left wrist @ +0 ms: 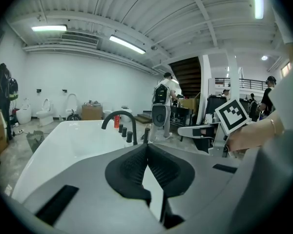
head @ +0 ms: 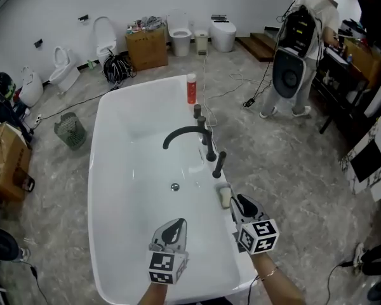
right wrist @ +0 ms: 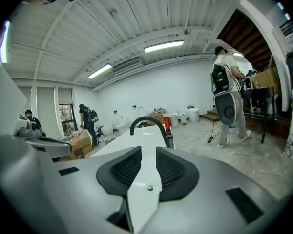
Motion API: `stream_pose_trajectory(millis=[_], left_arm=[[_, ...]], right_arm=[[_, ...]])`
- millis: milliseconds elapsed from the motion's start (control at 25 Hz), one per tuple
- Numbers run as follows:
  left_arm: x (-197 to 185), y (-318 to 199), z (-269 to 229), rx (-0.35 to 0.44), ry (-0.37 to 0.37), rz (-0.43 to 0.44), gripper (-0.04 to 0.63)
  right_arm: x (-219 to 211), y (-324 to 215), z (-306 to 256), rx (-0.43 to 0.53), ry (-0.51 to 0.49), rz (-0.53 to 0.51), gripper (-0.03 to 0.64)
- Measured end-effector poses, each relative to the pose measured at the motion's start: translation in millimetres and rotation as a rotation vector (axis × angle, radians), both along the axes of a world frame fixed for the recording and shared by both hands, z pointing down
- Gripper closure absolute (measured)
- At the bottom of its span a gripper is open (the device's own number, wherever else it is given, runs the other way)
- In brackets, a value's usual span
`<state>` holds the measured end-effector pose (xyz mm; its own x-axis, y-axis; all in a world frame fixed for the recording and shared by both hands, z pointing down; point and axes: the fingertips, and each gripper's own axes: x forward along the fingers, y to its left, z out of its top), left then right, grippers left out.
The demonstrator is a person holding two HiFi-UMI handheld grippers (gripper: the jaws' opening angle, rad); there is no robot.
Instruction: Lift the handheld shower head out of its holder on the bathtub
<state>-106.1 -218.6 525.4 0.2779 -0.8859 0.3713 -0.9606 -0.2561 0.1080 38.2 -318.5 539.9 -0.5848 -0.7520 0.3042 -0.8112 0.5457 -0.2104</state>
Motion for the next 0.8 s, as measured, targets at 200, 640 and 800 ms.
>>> stream_pose_trajectory(millis=[200,640,800], left_arm=[[6.4,-54.4,3.9,0.017,0.011,-0.022,0.575],[4.7,-143.6,49.2,-0.009,0.014,-0.037,0.575],[-0.1,-161.8,70.9,-0.029,0.016,-0.043,0.575]], right_arm=[[-1.8,-64.3,23.9,-0.021,0.006,-0.024,0.515],[-29.8,-176.5,106.7,-0.082,0.034,-0.037,0.482],[-38.3,-209.6,136.7,-0.105,0.044,-0.017,0.469]])
